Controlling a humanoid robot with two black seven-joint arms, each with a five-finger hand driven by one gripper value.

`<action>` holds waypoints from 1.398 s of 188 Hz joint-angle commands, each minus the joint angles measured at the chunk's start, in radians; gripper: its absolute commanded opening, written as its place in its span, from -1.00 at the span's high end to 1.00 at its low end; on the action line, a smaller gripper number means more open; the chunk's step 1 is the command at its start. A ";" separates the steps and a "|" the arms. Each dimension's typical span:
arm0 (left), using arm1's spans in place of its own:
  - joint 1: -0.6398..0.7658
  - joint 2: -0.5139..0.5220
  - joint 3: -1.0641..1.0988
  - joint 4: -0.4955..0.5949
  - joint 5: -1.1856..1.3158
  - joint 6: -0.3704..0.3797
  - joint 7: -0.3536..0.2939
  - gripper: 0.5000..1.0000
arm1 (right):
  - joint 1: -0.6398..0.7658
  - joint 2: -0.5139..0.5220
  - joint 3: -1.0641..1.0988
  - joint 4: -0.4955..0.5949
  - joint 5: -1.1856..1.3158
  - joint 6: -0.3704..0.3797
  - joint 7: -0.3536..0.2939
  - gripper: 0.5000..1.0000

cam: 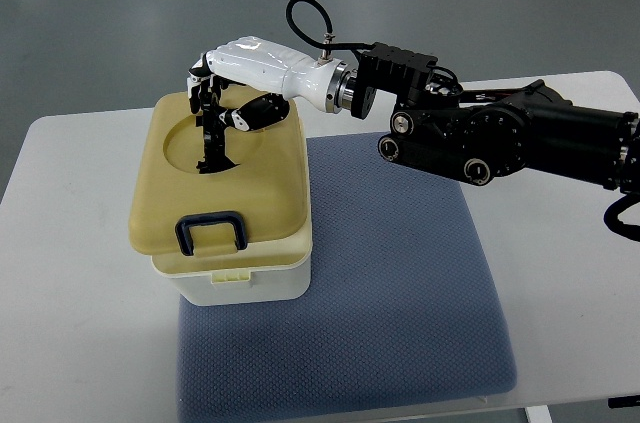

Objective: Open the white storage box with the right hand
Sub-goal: 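Lift the yellow lid off the box and carry it beside the box, then lower the yellow lid onto the mat beside the box with the right hand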

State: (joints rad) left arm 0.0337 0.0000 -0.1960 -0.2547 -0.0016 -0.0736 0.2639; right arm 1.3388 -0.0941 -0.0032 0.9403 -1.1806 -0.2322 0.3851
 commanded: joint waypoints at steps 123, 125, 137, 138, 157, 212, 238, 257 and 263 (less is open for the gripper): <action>0.000 0.000 -0.002 0.000 0.000 0.000 0.000 -1.00 | 0.056 -0.377 0.006 0.167 0.033 0.050 0.052 1.00; 0.000 0.000 0.000 0.000 0.000 0.000 0.000 -1.00 | 0.054 -0.384 0.005 0.167 0.032 0.050 0.057 1.00; 0.000 0.000 -0.002 0.002 0.000 0.000 0.000 -1.00 | 0.039 -0.415 0.005 0.167 0.030 0.050 0.077 1.00; 0.000 0.000 0.000 0.002 0.000 0.000 0.000 -1.00 | 0.034 -0.423 0.005 0.167 0.030 0.050 0.080 1.00; 0.002 0.000 -0.002 0.002 0.000 0.000 0.001 -1.00 | -0.006 -0.475 0.002 0.166 0.024 0.050 0.097 1.00; 0.002 0.000 0.000 0.002 0.000 0.000 0.003 -1.00 | -0.164 -0.566 -0.011 0.138 -0.011 0.043 0.152 1.00; 0.000 0.000 0.000 0.005 0.000 0.000 0.004 -1.00 | -0.208 -0.579 -0.009 0.117 -0.016 0.039 0.167 1.00; 0.000 0.000 0.000 0.002 0.000 0.000 0.005 -1.00 | -0.227 -0.569 -0.009 0.114 -0.016 0.039 0.167 1.00; 0.002 0.000 0.000 0.002 0.000 0.000 0.005 -1.00 | -0.234 -0.567 -0.009 0.114 -0.016 0.039 0.167 1.00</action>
State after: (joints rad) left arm 0.0344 0.0000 -0.1965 -0.2515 -0.0015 -0.0736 0.2680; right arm 1.1259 -0.6700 -0.0137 1.0575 -1.1964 -0.1928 0.5514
